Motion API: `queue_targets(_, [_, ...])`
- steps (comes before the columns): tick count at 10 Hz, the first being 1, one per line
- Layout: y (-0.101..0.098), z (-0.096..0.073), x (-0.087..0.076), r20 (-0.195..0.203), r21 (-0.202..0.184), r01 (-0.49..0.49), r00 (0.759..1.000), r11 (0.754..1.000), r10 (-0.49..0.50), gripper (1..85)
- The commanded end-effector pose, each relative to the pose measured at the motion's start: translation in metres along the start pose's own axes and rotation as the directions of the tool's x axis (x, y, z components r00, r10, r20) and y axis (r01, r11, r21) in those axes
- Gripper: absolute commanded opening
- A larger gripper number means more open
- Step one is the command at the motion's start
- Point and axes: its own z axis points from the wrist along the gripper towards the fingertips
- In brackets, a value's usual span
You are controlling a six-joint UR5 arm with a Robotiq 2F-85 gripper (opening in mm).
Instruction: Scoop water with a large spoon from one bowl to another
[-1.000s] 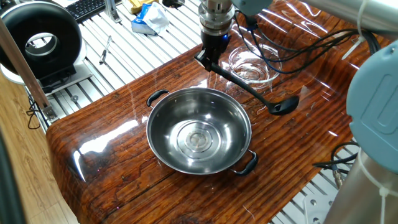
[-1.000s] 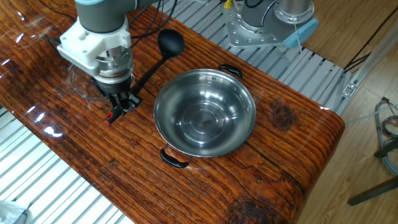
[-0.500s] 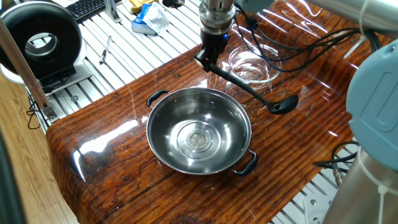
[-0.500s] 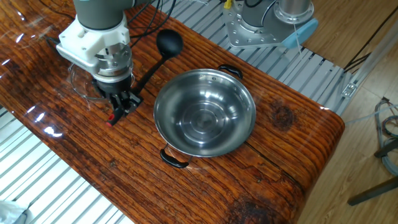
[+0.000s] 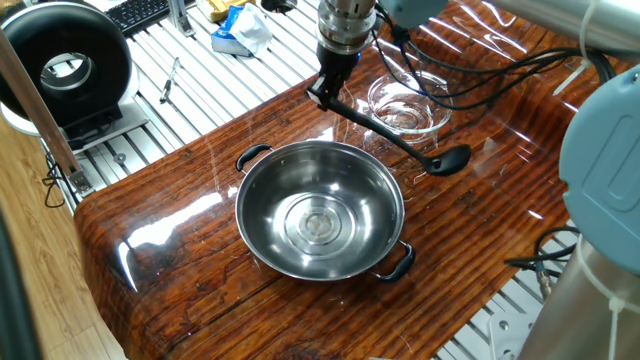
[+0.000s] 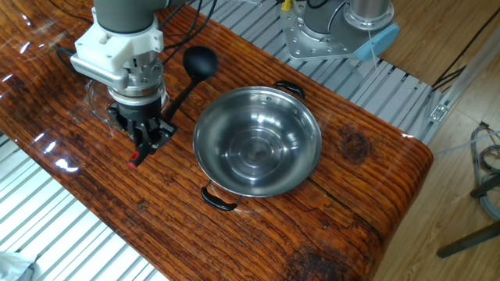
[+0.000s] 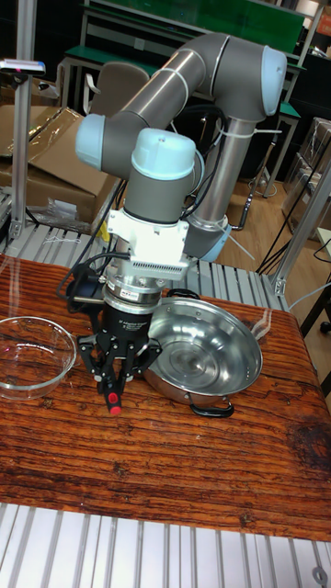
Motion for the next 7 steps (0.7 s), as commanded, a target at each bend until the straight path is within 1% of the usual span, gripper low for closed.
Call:
queue_targets(1, [0.005, -0.001, 0.01, -0.039, -0.024, -0.02, 0.999, 1.0, 0.019, 1.0])
queue_targets(2, [0.006, -0.002, 0.015, -0.058, -0.027, -0.04, 0.998, 0.999, 0.039, 1.0])
queue_targets(3, [0.003, -0.002, 0.016, -0.064, -0.014, -0.049, 0.997, 0.999, 0.048, 1.0])
queue_targets(4, [0.01, -0.008, 0.015, -0.064, -0.012, -0.053, 0.997, 0.999, 0.052, 1.0])
queue_targets(5, [0.028, -0.02, 0.01, -0.066, -0.02, -0.065, 0.996, 0.998, 0.064, 1.0])
queue_targets(6, [0.039, -0.028, 0.006, -0.072, -0.011, -0.073, 0.995, 0.997, 0.072, 1.0])
queue_targets(7, [0.048, -0.035, 0.004, -0.078, 0.009, -0.083, 0.993, 0.997, 0.083, 1.0])
